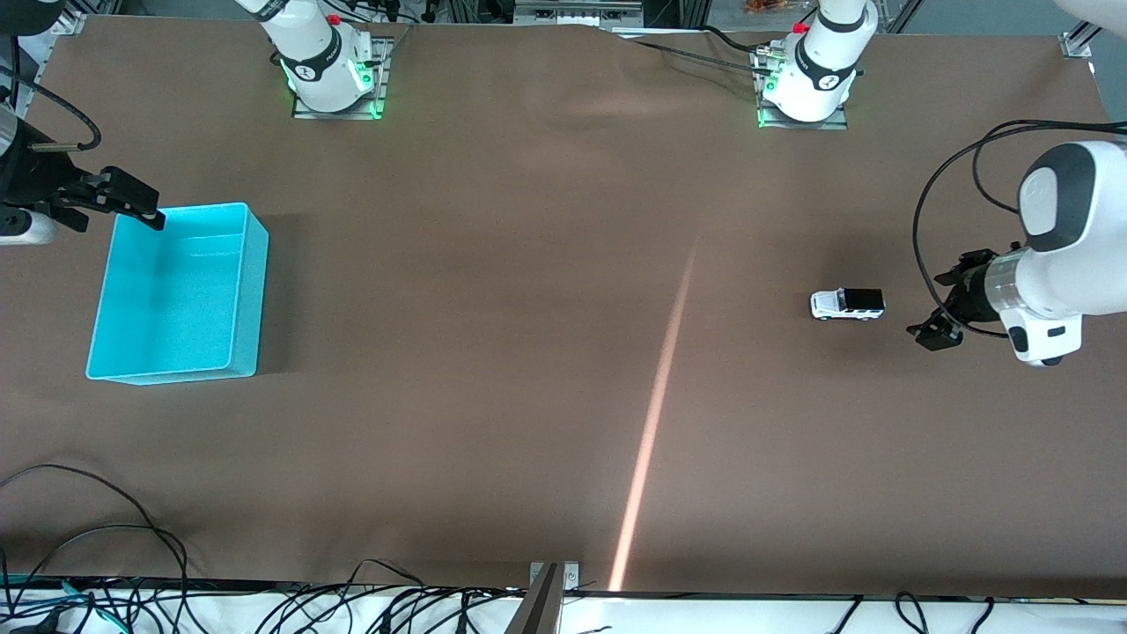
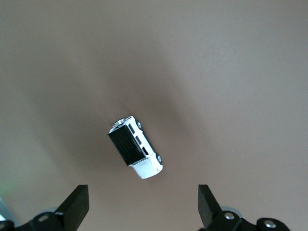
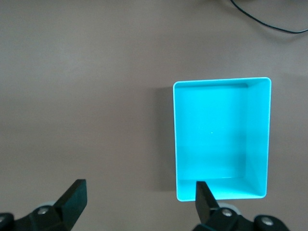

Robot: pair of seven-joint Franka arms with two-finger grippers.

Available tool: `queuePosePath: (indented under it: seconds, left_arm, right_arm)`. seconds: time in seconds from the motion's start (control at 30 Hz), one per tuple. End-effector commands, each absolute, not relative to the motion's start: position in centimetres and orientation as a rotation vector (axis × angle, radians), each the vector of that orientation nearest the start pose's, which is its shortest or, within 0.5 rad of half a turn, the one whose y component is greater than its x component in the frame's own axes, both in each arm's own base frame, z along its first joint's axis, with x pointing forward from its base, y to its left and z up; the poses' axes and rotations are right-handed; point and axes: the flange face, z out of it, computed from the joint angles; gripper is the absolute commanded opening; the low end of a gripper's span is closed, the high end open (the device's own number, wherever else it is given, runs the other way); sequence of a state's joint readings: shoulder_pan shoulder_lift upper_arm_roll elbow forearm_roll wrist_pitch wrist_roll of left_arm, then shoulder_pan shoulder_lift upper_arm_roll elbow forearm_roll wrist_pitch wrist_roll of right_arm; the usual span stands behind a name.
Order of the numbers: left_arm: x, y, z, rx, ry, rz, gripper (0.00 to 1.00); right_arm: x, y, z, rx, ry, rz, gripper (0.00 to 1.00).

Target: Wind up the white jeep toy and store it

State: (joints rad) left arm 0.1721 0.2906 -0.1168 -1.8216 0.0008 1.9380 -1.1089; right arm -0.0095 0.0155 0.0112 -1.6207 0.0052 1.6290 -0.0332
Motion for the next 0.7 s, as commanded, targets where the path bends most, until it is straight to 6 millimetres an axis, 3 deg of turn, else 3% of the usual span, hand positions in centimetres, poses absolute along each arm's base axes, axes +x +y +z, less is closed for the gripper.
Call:
queuePosePath:
  seconds: [0.0,0.17,0.43,0.67]
  left_arm:
    - [57.8,3.7,34.1,-2.448,-1.931,0.162,1.00]
    - [56.7,3.8,32.0,-2.405,-2.000,0.133,1.00]
    - [53.0,3.5,26.3,-2.315,-2.129,0.074,0.98]
    - [51.3,3.9,24.2,-2.271,-2.158,0.093,0.98]
  right_arm:
    - [56.0,-0.1,60.2,-3.149,-0.044,0.012,1.00]
    - [56.0,-0.1,60.1,-3.149,-0.044,0.015,1.00]
    - [56.0,-0.1,60.1,-3.149,-0.044,0.015,1.00]
    - [56.0,-0.2,60.1,-3.149,-0.042,0.015,1.00]
